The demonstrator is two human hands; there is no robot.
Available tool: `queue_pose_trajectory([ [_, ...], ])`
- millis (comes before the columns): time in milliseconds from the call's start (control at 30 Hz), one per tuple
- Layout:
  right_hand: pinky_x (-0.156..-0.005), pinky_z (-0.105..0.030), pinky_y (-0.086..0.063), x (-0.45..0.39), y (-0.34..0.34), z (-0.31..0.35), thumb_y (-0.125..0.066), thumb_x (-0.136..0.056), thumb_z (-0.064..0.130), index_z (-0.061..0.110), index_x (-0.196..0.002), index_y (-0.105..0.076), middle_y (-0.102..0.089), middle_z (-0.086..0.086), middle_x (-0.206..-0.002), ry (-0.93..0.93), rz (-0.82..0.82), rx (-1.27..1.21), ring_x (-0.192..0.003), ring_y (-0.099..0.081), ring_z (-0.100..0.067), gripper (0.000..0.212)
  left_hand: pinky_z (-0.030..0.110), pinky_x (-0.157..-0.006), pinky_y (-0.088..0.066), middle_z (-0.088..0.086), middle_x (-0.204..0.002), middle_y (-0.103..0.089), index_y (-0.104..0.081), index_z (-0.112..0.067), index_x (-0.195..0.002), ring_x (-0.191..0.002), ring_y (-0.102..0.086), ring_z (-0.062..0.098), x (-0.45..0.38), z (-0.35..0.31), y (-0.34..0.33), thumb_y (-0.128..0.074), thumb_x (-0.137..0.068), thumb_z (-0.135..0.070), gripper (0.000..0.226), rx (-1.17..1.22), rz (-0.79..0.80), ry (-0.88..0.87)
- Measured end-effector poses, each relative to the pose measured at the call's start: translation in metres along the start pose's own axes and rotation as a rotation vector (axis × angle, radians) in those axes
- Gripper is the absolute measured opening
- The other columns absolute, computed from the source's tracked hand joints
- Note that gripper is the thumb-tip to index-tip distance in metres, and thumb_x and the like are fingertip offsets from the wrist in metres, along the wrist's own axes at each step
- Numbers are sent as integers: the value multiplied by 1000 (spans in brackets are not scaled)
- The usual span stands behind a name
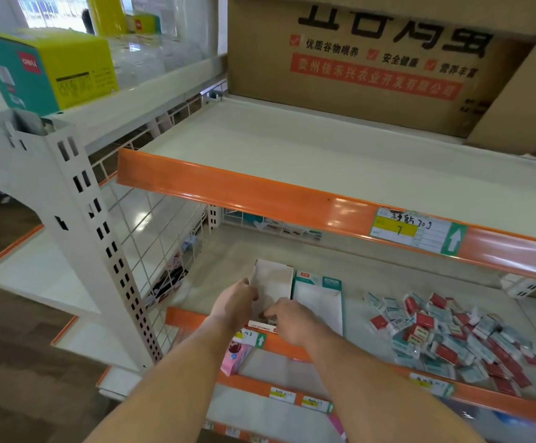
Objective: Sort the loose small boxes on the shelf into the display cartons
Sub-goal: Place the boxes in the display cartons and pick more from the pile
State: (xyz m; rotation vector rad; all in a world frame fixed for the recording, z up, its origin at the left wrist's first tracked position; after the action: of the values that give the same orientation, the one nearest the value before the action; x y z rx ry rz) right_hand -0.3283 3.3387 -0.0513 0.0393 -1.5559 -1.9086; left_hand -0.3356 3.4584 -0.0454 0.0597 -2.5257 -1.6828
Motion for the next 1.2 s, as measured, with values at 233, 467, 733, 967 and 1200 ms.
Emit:
queue_pose_trajectory([
  [233,-98,-35,-48,3,-3,-3,-47,-97,7,33,-135,-58,-58,-1,-130,-21,-30,-55,-115,-58,-26,48,34,-88,-50,8,-117,-56,-65,-12,-120,-103,-62,32,1,-5,-1,-52,-89,-3,34,-97,24,-1],
  [467,-90,-29,-44,16,22,-19,-49,-100,16,28,-133,-58,-52,9,-134,-29,-319,-181,-115,-56,-18,37,37,-87,-51,6,-117,-59,-67,-16,-115,-106,-59,28,6,-19,3,-49,-89,-11,32,-163,-24,-11],
  [733,-88,-29,-47,44,36,-84,-51,-96,13,21,-122,-65,-60,0,-125,-89,-393,-183,-107,-62,-23,30,38,-82,-52,6,-117,-57,-65,-17,-115,-108,-59,29,-7,-81,-9,-46,-91,-13,31,-168,-17,-41],
  [967,-88,-34,-51,80,41,-159,-52,-94,13,22,-118,-64,-63,0,-120,-178,-422,-182,-109,-62,-24,28,39,-91,-50,9,-116,-58,-66,-13,-115,-110,-57,29,-11,-174,-54,-45,-94,-15,30,-167,-14,-193],
  [1200,-96,-34,-50,100,37,-210,-59,-92,11,20,-126,-61,-56,1,-128,-234,-415,-245,-109,-62,-20,36,35,-86,-51,5,-111,-59,-67,-19,-111,-105,-60,26,-10,-224,-92,-49,-90,-17,28,-175,85,-282],
])
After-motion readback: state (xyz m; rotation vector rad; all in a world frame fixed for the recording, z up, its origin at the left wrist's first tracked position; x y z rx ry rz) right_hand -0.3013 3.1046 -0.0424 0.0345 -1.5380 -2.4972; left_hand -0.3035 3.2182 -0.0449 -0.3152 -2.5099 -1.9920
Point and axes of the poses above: each hand's wrist, its own x-axis away from the middle knuckle, its own y-axis out of the back of the hand, z = x × y, the point moved 8 cm from there along -x, towards the middle knuckle
